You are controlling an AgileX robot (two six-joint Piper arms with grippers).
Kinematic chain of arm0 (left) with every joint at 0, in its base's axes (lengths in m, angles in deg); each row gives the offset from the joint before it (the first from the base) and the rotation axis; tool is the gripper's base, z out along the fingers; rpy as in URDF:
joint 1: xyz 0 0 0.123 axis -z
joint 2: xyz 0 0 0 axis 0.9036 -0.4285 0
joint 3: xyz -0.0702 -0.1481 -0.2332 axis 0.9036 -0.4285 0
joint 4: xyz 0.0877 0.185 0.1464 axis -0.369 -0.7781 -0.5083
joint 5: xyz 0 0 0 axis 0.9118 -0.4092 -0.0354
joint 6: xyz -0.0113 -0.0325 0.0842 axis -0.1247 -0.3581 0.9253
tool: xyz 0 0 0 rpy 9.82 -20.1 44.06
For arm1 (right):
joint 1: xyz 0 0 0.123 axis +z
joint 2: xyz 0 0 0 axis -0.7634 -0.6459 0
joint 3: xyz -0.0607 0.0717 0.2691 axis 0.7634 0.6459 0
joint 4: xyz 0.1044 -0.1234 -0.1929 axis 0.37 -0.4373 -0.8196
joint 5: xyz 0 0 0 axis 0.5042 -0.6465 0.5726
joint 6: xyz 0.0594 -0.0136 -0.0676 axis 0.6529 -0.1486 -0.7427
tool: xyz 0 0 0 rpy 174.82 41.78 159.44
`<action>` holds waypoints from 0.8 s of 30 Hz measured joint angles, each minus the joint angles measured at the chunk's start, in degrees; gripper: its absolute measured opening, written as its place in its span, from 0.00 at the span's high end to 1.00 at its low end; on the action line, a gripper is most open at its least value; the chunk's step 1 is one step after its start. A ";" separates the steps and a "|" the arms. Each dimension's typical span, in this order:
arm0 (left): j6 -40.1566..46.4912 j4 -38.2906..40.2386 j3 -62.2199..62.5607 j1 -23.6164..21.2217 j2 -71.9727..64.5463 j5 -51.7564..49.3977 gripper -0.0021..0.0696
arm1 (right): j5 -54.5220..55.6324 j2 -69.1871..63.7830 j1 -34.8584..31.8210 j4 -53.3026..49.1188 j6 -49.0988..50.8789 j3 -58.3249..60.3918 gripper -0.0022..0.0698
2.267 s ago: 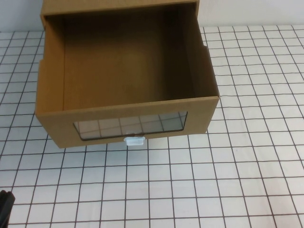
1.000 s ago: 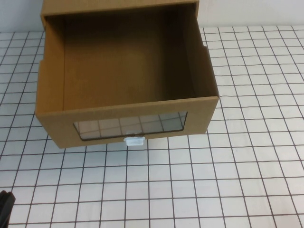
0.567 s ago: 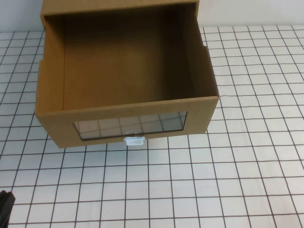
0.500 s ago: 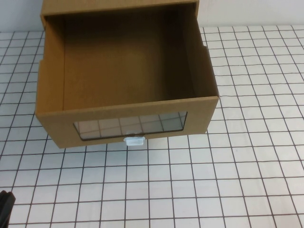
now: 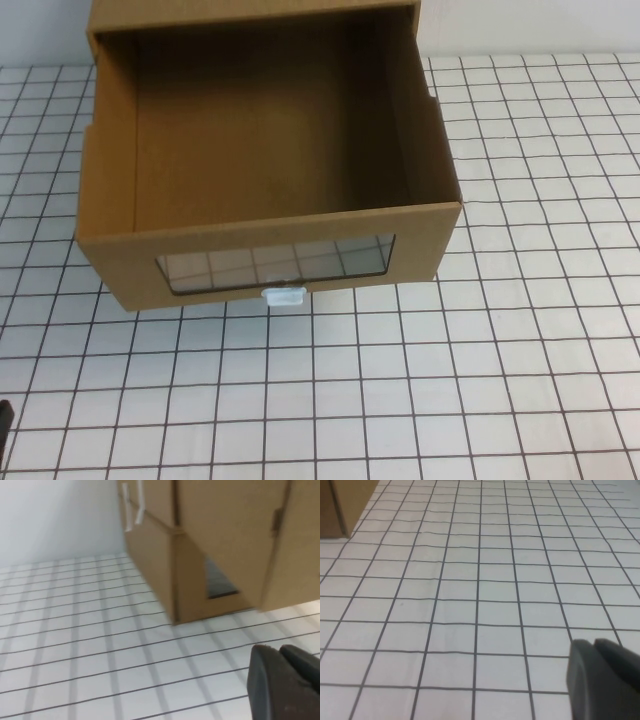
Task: Open the shoe box
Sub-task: 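Pull the top drawer of the cardboard box fully open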
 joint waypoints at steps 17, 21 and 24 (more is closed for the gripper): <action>-26.29 -28.61 0.00 -6.45 0.88 -12.36 0.97 | 0.00 0.00 0.00 0.15 0.00 0.00 0.99; -26.29 -28.84 0.00 -6.45 0.88 -12.59 0.97 | 0.00 0.00 0.00 0.24 -0.04 0.00 0.99; -26.37 -28.84 0.00 -6.45 0.92 -12.71 0.97 | 0.00 0.00 0.00 0.24 -0.04 0.00 0.99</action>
